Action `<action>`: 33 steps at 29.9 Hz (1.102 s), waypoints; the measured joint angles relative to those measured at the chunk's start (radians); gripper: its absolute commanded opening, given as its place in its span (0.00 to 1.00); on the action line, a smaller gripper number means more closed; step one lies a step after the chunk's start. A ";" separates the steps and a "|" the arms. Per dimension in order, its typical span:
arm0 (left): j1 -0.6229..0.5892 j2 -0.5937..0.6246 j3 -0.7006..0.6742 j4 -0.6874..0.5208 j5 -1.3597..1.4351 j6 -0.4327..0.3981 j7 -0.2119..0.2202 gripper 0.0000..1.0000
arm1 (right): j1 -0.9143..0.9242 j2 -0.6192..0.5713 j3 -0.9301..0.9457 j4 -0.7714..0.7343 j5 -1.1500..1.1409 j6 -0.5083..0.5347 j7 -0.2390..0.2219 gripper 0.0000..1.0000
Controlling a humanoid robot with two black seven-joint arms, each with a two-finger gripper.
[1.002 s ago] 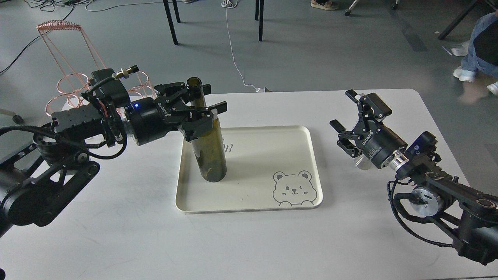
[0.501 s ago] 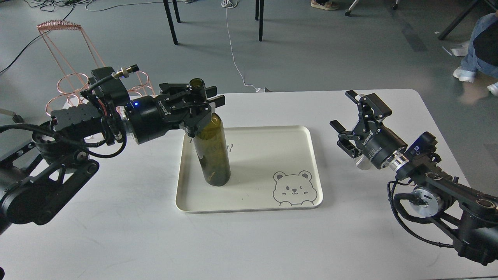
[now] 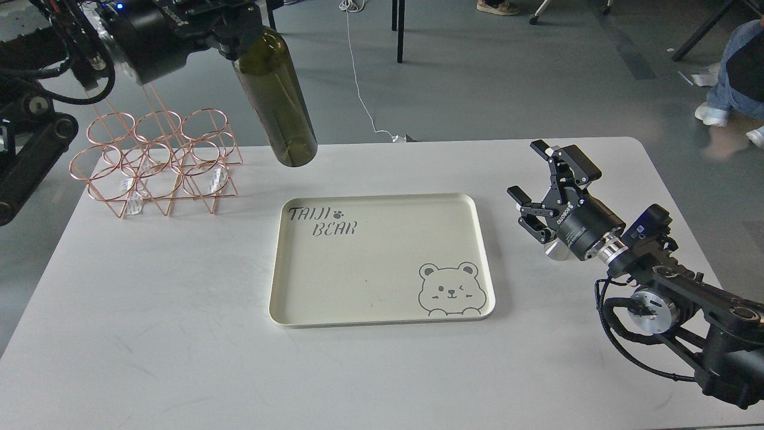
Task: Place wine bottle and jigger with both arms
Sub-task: 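Lift the bottle and carry it over the copper rack, then lower the bottle into the copper rack with the left gripper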
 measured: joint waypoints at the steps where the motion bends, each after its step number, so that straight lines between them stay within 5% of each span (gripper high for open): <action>1: -0.014 0.008 0.000 0.031 -0.001 -0.007 0.000 0.17 | 0.000 0.000 0.000 0.000 0.000 -0.001 0.000 0.99; 12: -0.109 0.094 0.139 0.210 -0.039 -0.047 -0.001 0.17 | -0.004 0.000 0.000 0.000 -0.001 -0.001 0.000 0.99; 33: -0.105 0.074 0.169 0.291 -0.061 -0.013 0.000 0.17 | -0.011 0.000 0.000 0.003 -0.001 -0.001 0.000 0.99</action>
